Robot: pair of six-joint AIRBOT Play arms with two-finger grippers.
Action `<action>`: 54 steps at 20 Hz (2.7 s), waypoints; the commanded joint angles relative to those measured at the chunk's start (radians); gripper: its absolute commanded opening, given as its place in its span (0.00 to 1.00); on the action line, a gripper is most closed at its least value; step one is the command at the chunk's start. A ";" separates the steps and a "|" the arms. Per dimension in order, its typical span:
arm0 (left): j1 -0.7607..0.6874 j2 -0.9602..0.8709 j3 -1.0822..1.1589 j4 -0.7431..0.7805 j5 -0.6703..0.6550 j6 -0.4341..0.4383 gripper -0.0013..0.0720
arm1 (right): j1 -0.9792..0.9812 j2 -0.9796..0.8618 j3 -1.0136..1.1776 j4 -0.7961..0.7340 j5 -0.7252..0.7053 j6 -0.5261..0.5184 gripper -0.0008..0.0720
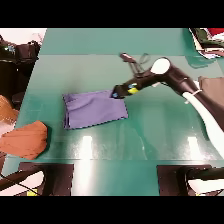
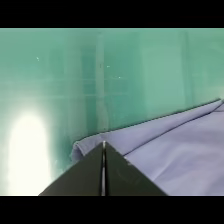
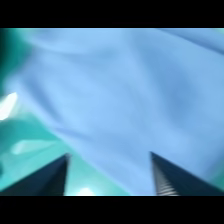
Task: Fold the shirts.
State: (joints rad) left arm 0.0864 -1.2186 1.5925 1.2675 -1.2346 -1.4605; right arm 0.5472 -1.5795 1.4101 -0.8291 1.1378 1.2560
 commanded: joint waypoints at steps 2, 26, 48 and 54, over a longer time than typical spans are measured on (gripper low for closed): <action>0.000 0.001 0.000 -0.021 0.013 0.001 0.05 | -0.183 -0.005 -0.178 0.079 0.014 0.019 0.86; -0.229 0.001 0.000 -0.105 0.054 0.002 0.05 | -0.184 -0.126 0.192 -0.077 -0.037 0.055 0.03; -0.530 -0.048 0.000 -0.113 0.270 -0.009 0.05 | -1.110 0.096 0.390 0.067 -0.096 0.052 0.03; -0.530 -0.050 0.000 -0.112 0.236 -0.006 0.05 | -1.191 0.231 0.362 -0.082 0.028 0.107 0.03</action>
State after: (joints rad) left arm -0.4435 -1.2663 1.5925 1.1549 -0.9821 -1.4693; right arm -0.6121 -1.4071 1.7958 -0.8093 1.0958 1.3273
